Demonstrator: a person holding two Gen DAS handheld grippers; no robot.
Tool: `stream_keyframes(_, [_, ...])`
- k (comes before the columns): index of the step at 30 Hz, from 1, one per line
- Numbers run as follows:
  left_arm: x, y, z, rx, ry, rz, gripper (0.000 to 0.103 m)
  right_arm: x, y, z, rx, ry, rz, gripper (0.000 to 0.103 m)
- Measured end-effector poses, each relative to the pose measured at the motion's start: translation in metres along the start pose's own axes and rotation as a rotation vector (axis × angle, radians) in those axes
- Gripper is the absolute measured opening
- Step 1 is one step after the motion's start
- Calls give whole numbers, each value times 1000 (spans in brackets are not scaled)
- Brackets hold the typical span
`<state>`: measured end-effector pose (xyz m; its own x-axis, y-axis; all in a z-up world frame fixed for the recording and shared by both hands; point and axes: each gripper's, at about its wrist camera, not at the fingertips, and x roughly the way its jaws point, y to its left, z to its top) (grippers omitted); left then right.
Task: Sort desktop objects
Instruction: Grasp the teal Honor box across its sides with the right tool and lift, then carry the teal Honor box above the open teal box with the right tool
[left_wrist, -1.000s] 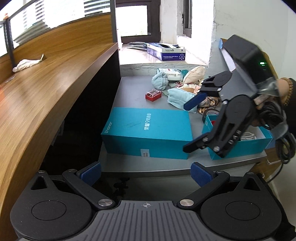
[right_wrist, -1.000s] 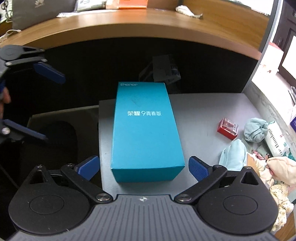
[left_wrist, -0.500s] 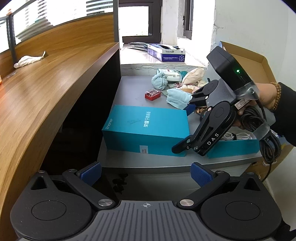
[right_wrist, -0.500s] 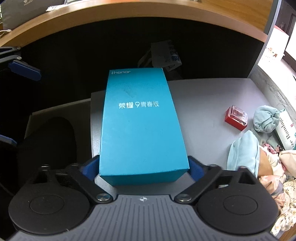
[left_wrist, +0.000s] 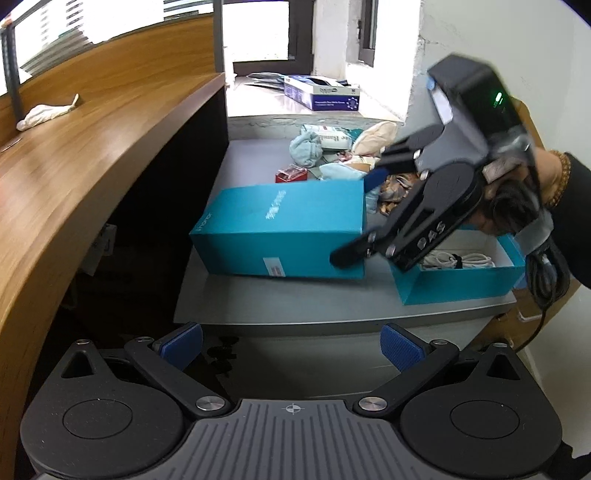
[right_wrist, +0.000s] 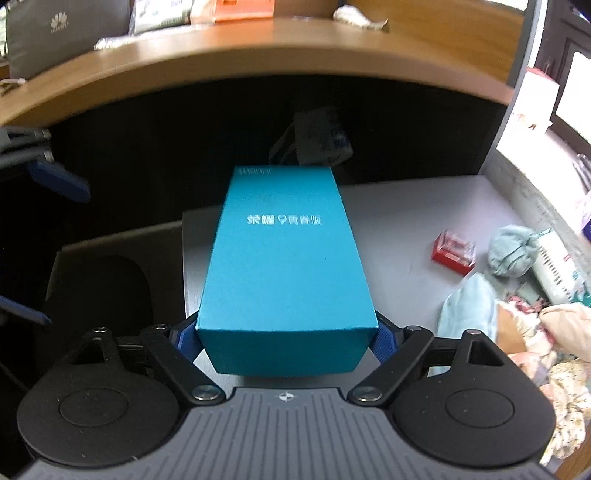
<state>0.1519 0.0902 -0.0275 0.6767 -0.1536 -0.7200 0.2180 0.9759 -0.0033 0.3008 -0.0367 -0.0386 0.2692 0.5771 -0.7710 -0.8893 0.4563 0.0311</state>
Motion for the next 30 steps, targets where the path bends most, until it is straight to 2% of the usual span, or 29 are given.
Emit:
stream_keyframes(10, [6,-4,4,-10,-1,-25,103,-40,-10,4,34,-101,-1,90])
stream_keyframes(16, [16,-2,10,-10,-22,-95,103,-51,-14,1,58,-114,-13,90])
stream_keyframes(22, [36,6,18,-47,-3,-160,103,-64,-20,-2,93,-115,-19,90])
stream_keyframes(30, [48,9,17,-65,11,-178,103,-73,-29,0,123,-121,-27,90])
